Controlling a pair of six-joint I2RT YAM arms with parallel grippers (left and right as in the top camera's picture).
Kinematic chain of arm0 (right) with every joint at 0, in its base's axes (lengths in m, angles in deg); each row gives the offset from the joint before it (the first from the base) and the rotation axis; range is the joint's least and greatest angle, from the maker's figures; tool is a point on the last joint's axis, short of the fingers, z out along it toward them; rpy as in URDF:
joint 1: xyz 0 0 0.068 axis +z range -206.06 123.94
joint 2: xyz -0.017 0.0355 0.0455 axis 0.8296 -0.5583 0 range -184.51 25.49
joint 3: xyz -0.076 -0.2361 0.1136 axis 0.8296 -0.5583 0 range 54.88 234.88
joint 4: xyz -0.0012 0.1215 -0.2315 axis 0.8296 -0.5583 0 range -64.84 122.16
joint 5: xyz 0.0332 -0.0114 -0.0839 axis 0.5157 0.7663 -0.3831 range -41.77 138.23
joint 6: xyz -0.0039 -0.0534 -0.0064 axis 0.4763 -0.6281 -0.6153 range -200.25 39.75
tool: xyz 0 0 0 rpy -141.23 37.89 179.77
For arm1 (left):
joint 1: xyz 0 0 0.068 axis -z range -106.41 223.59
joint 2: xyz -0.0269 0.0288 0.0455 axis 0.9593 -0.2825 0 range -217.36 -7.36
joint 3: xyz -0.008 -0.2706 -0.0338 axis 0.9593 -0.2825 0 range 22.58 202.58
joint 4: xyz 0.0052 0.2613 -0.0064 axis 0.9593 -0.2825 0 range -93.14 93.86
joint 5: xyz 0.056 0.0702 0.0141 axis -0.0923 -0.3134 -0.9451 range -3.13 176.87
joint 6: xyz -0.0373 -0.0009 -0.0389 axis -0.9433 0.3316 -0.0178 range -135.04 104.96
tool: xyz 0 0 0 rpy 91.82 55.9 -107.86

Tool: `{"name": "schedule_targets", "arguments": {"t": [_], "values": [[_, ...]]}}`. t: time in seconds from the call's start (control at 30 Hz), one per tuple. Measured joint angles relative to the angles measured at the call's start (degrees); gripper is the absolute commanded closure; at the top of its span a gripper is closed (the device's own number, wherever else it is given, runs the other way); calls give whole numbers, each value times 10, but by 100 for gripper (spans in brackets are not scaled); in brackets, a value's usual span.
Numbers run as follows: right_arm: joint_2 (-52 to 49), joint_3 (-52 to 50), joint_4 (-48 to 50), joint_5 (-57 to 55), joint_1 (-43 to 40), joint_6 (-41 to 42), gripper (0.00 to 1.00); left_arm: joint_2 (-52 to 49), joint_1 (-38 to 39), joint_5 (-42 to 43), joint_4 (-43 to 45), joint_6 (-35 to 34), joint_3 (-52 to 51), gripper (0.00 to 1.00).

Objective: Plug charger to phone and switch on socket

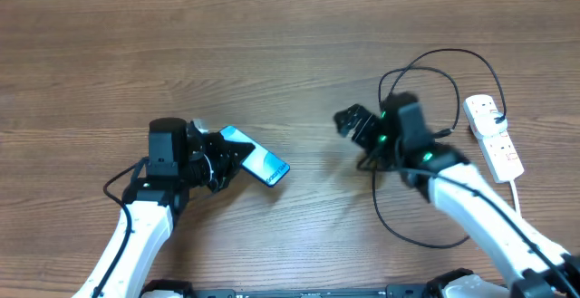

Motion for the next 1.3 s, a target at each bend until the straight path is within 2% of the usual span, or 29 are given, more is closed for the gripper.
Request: {"name": "schedule_targets", "arguments": {"t": [0.1, 0.23, 0.43, 0.47, 0.57, 0.73, 0.8, 0.93, 1.17, 1.3], "values": [[2, 75, -75, -40, -33, -65, 0, 0, 0, 3, 23, 2, 0, 96], [4, 97, -80, -61, -60, -123, 0, 0, 0, 5, 33, 2, 0, 96], [3, 97, -75, -113, -63, -163, 25, 0, 0, 5, 33, 2, 0, 96], [1, 97, -76, -122, -64, -164, 28, 0, 0, 6, 33, 2, 0, 96], [-18, 97, -91, -135, -73, -147, 29, 0, 0, 7, 33, 2, 0, 96], [-105, 103, -138, -143, -122, -106, 34, 0, 0, 7, 33, 2, 0, 96], [-138, 123, -172, -143, -143, -98, 40, 0, 0, 7, 33, 2, 0, 96], [-201, 186, -214, -144, -180, -87, 44, 0, 0, 7, 33, 2, 0, 96], [-261, 203, -216, -149, -213, -76, 53, 0, 0, 7, 33, 2, 0, 96], [-276, 203, -223, -154, -224, -65, 53, 0, 0, 7, 33, 2, 0, 96]]}}
